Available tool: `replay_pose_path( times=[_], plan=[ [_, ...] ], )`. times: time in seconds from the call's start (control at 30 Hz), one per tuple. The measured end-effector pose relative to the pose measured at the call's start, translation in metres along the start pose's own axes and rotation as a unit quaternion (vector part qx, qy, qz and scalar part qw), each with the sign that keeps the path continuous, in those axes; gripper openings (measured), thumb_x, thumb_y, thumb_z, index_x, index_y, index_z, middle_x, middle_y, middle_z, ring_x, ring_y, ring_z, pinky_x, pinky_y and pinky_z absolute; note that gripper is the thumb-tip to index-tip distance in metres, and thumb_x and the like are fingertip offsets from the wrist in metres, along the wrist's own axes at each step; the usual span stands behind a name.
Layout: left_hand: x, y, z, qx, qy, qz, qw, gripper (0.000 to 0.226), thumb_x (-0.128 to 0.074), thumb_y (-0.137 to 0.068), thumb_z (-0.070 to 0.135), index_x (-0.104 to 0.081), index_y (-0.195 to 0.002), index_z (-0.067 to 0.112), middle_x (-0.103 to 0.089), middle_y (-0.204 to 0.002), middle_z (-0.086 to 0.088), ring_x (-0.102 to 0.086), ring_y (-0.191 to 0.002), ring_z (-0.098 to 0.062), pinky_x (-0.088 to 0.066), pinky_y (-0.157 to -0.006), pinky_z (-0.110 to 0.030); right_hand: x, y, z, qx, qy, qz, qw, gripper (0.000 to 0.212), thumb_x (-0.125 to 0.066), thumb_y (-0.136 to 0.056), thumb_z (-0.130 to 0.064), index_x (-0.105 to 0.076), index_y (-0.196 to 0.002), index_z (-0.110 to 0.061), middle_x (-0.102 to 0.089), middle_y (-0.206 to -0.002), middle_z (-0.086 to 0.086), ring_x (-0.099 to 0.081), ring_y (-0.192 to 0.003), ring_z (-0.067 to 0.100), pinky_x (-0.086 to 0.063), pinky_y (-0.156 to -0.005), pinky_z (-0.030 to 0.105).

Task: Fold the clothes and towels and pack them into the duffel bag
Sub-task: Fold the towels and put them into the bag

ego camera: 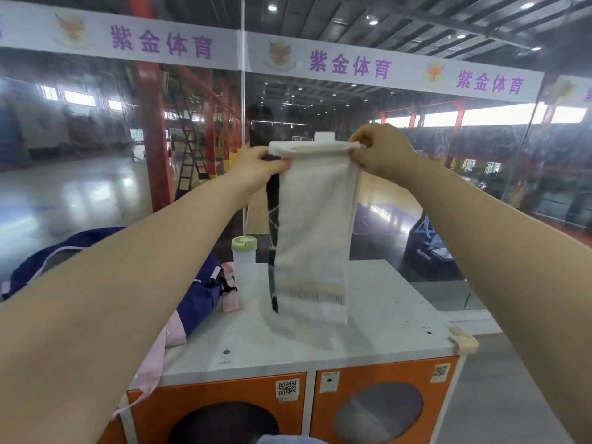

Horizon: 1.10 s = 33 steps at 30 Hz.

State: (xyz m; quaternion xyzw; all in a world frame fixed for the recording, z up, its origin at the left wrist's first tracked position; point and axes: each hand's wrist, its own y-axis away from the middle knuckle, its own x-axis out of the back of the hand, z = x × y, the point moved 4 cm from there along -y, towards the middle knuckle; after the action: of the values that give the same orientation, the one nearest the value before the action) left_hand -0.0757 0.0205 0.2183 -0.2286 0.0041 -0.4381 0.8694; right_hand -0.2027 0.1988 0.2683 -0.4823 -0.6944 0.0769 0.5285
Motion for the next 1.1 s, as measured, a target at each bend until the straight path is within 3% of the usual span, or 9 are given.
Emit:
replay_pose_path(
  times=[0.13,0.23,0.43,0.53,0.63,0.8,0.9,1.0,1.1],
  plan=[
    [-0.010,-0.010,0.020,-0.065,-0.041,0.036,0.996,0.033,-0.064,-0.092,0.016,-0.061,-0.124,0.017,-0.065,-0.116,0.004,-0.059,-0.096,-0.005,-0.045,-0.070,-0.013,0.015,-0.001,0.009,-0.012,-0.060,0.064,0.996,0.017,-0.060,-0.083,-0.007,-0.062,-0.093,-0.021,-0.064,-0.092,0.000,-0.065,-0.091,0.025,-0.057,-0.083,0.045],
    [-0.014,0.017,0.017,-0.105,-0.061,0.011,0.993,0.036,-0.066,-0.090,0.015,-0.061,-0.125,0.021,-0.064,-0.113,0.011,-0.057,-0.099,0.002,-0.048,-0.078,-0.012,0.020,0.026,0.013,0.001,-0.021,0.039,0.999,0.018,-0.062,-0.082,-0.007,-0.064,-0.094,-0.020,-0.063,-0.091,-0.004,-0.063,-0.090,0.020,-0.055,-0.082,0.034],
    [-0.035,0.132,-0.094,-0.031,-0.110,-0.133,0.984,0.021,-0.066,-0.089,0.008,-0.061,-0.108,0.014,-0.066,-0.099,-0.007,-0.063,-0.086,-0.013,-0.054,-0.074,-0.026,-0.035,0.155,0.054,-0.003,0.050,-0.170,0.984,0.020,-0.066,-0.080,-0.010,-0.066,-0.090,-0.027,-0.059,-0.084,-0.017,-0.054,-0.071,0.000,-0.041,-0.063,0.007],
    [-0.042,0.182,-0.156,0.008,-0.126,-0.194,0.973,0.017,-0.067,-0.088,0.009,-0.062,-0.103,0.017,-0.067,-0.093,0.010,-0.058,-0.085,0.007,-0.043,-0.074,-0.009,-0.085,0.218,0.079,-0.011,0.055,-0.311,0.949,0.023,-0.066,-0.080,-0.022,-0.058,-0.086,-0.042,-0.059,-0.088,-0.021,-0.054,-0.076,-0.004,-0.039,-0.072,0.010],
    [-0.040,0.203,-0.196,0.055,-0.082,-0.202,0.974,0.024,-0.069,-0.088,0.013,-0.062,-0.105,0.029,-0.067,-0.098,0.023,-0.059,-0.097,0.002,-0.041,-0.082,-0.013,-0.110,0.243,0.089,-0.029,0.018,-0.353,0.935,0.025,-0.065,-0.078,-0.014,-0.062,-0.090,-0.036,-0.061,-0.086,-0.021,-0.055,-0.076,-0.004,-0.039,-0.070,0.009],
    [-0.037,0.190,-0.203,0.105,0.006,-0.193,0.975,0.030,-0.061,-0.093,0.017,-0.061,-0.122,0.024,-0.068,-0.120,0.008,-0.062,-0.112,-0.006,-0.048,-0.094,-0.024,-0.127,0.220,0.104,-0.051,-0.010,-0.343,0.938,0.026,-0.061,-0.083,-0.015,-0.062,-0.101,-0.033,-0.060,-0.098,-0.014,-0.054,-0.082,0.003,-0.043,-0.079,0.022],
    [-0.039,0.154,-0.199,0.153,0.035,-0.125,0.980,0.019,-0.056,-0.096,0.023,-0.061,-0.115,0.023,-0.070,-0.113,0.003,-0.066,-0.105,-0.013,-0.051,-0.093,-0.030,-0.142,0.183,0.112,-0.093,-0.038,-0.281,0.955,0.026,-0.054,-0.086,-0.010,-0.063,-0.108,-0.022,-0.058,-0.099,-0.010,-0.055,-0.089,0.011,-0.050,-0.085,0.033],
    [-0.046,0.109,-0.215,0.198,-0.026,-0.050,0.979,0.014,-0.053,-0.098,0.032,-0.057,-0.103,0.020,-0.066,-0.108,0.001,-0.062,-0.096,-0.015,-0.049,-0.091,-0.034,-0.168,0.152,0.122,-0.170,-0.078,-0.225,0.956,0.028,-0.051,-0.085,-0.009,-0.060,-0.109,-0.020,-0.055,-0.092,-0.009,-0.057,-0.097,0.022,-0.051,-0.090,0.040],
    [-0.051,0.077,-0.250,0.233,-0.123,-0.013,0.965,0.038,-0.054,-0.095,0.036,-0.049,-0.126,0.014,-0.059,-0.126,-0.004,-0.057,-0.111,-0.023,-0.044,-0.099,-0.036,-0.200,0.137,0.136,-0.224,-0.075,-0.204,0.950,0.038,-0.051,-0.089,-0.008,-0.053,-0.126,-0.015,-0.059,-0.112,0.006,-0.056,-0.114,0.031,-0.045,-0.097,0.037]
  ],
)
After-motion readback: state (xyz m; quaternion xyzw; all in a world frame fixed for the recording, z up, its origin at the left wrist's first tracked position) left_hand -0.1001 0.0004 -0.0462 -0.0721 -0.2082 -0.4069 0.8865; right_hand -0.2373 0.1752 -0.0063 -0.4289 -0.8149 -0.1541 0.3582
